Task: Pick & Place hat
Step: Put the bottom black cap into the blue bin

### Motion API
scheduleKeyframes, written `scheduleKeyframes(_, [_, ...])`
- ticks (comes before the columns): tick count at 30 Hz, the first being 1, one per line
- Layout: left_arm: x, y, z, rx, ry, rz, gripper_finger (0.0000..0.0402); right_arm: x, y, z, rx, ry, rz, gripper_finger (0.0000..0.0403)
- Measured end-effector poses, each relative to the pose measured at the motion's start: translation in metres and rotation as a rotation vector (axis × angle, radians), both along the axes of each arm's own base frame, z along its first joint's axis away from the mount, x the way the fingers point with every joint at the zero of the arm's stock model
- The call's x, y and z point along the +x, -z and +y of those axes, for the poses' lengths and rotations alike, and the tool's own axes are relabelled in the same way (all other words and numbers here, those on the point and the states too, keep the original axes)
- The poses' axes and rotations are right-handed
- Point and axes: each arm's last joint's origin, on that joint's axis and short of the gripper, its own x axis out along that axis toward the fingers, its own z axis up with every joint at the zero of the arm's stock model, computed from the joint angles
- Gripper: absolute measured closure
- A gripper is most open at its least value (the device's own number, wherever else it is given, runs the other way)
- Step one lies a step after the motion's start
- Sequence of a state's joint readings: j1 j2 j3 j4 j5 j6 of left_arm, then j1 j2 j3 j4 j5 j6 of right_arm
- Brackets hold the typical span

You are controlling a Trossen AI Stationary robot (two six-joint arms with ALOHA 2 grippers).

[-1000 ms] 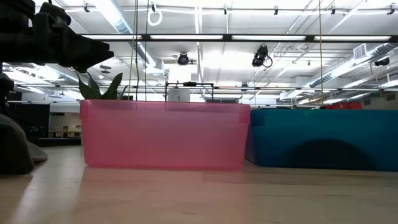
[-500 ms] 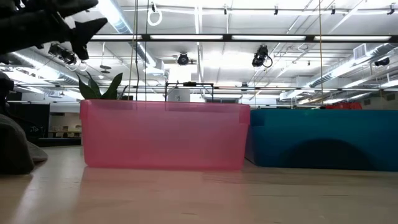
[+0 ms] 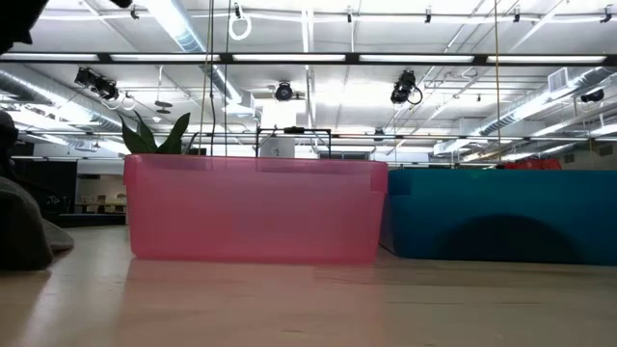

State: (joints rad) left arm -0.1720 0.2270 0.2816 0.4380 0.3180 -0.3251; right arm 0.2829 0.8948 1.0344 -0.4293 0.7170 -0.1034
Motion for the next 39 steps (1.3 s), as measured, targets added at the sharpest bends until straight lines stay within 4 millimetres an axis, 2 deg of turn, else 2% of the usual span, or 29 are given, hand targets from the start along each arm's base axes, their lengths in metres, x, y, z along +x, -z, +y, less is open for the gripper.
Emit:
scheduleKeyframes(5, [0.014, -0.006, -0.012, 0.047, 0.031, 0.051, 0.0189, -0.001, 0.003, 0.0, 0.006, 0.004, 0.022, 0.0247])
scheduleKeyframes(12, [0.033, -0.027, -0.033, 0.138, 0.039, 0.136, 0.0189, -0.001, 0.005, 0.0, 0.022, 0.011, 0.036, 0.0247])
scheduleKeyframes(19, [0.05, -0.036, -0.055, 0.247, -0.253, 0.459, 0.0189, -0.002, 0.005, 0.0, 0.023, 0.011, 0.039, 0.0247])
scheduleKeyframes(27, [0.061, -0.047, -0.094, 0.369, -0.352, 0.656, 0.0189, -0.002, 0.005, 0.0, 0.018, 0.01, 0.041, 0.0247])
scheduleKeyframes(32, [0.066, -0.038, -0.116, 0.484, -0.443, 0.831, 0.0189, -0.002, 0.005, 0.0, 0.013, 0.009, 0.044, 0.0247])
scheduleKeyframes(39, [0.076, -0.011, -0.136, 0.511, -0.424, 1.168, 0.0189, -0.002, 0.005, 0.0, -0.003, 0.005, 0.051, 0.0247])
